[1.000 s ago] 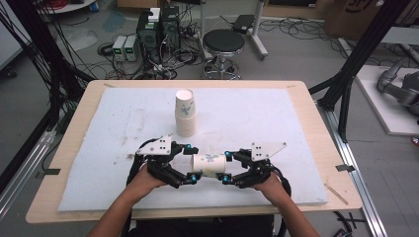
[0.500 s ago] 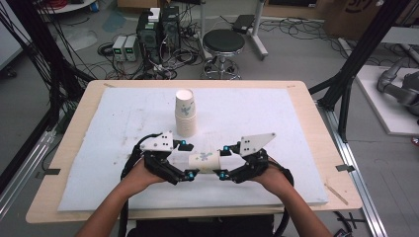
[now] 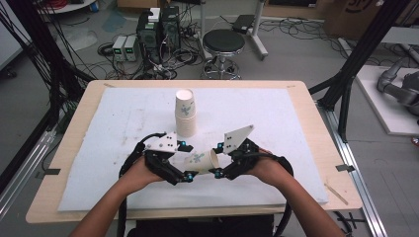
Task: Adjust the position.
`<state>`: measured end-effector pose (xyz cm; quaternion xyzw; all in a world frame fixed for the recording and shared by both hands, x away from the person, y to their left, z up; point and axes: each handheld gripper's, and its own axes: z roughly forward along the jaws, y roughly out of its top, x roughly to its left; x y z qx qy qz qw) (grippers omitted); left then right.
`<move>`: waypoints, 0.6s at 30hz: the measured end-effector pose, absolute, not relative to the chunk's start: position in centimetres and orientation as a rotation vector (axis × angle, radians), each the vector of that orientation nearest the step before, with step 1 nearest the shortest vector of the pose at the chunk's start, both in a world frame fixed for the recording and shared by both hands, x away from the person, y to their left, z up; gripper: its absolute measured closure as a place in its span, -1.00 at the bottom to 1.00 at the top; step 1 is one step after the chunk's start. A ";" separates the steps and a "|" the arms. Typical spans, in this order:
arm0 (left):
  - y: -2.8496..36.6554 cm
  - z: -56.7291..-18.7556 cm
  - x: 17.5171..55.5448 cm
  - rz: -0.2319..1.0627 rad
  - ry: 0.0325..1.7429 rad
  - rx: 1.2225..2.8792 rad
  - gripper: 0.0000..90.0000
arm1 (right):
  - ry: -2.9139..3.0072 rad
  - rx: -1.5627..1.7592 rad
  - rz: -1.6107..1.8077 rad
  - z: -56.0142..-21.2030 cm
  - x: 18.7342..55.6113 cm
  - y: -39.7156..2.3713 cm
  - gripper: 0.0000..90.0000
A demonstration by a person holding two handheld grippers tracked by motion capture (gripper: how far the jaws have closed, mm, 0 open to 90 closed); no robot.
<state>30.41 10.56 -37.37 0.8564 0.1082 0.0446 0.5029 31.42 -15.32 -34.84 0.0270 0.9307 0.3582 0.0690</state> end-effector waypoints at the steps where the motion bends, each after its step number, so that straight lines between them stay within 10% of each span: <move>1: 10.5 -37.3 30.4 0.107 0.258 2.077 -0.62 | 2.806 0.083 1.068 -34.8 31.4 -15.2 -0.16; 18: 9.9 -37.7 30.8 0.085 0.244 2.156 -0.59 | 2.891 0.009 0.778 -33.3 31.7 -12.8 -0.17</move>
